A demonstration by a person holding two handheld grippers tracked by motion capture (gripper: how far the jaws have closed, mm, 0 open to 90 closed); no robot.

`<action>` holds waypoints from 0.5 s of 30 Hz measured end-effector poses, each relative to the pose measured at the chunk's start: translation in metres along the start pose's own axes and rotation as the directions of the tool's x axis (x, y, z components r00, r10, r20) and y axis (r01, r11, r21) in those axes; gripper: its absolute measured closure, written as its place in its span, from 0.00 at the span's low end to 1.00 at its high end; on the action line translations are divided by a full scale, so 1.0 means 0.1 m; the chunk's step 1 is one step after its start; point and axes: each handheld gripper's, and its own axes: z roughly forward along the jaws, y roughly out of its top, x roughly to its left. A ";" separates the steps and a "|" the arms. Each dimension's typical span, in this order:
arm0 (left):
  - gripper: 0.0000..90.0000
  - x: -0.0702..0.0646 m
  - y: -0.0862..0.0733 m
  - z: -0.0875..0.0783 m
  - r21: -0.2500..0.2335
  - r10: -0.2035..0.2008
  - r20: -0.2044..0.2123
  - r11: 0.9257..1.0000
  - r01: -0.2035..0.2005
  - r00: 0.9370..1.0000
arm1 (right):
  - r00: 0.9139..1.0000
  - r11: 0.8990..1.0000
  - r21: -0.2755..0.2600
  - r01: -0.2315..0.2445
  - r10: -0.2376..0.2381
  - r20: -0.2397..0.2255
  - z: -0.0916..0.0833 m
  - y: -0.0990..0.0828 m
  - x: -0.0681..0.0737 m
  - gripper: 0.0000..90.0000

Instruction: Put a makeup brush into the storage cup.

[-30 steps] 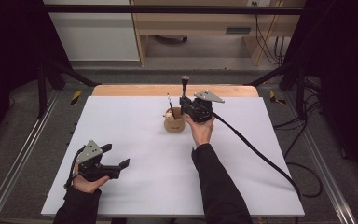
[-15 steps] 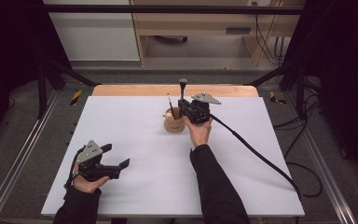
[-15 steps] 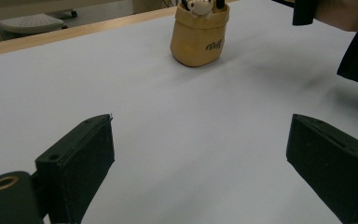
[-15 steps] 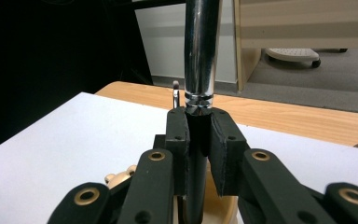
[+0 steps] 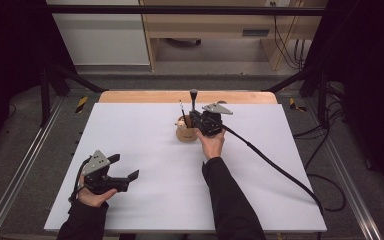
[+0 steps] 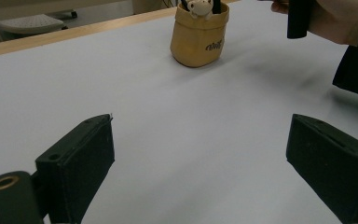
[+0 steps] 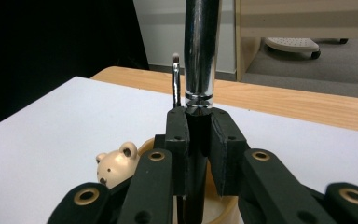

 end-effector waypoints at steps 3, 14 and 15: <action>0.08 0.00 0.00 0.00 0.000 0.000 0.000 1.000 0.000 1.000 | 1.000 1.000 0.008 0.006 -0.006 -0.001 0.02 -0.03 0.01 0.88; 0.08 -0.01 0.00 0.01 0.000 0.000 0.001 1.000 0.000 1.000 | 0.999 0.999 0.045 0.030 -0.031 0.012 0.04 -0.09 0.02 0.88; 0.08 -0.01 0.00 0.01 0.001 0.001 0.002 1.000 -0.001 1.000 | 0.999 0.998 0.051 0.032 -0.032 0.012 0.04 -0.10 0.02 0.88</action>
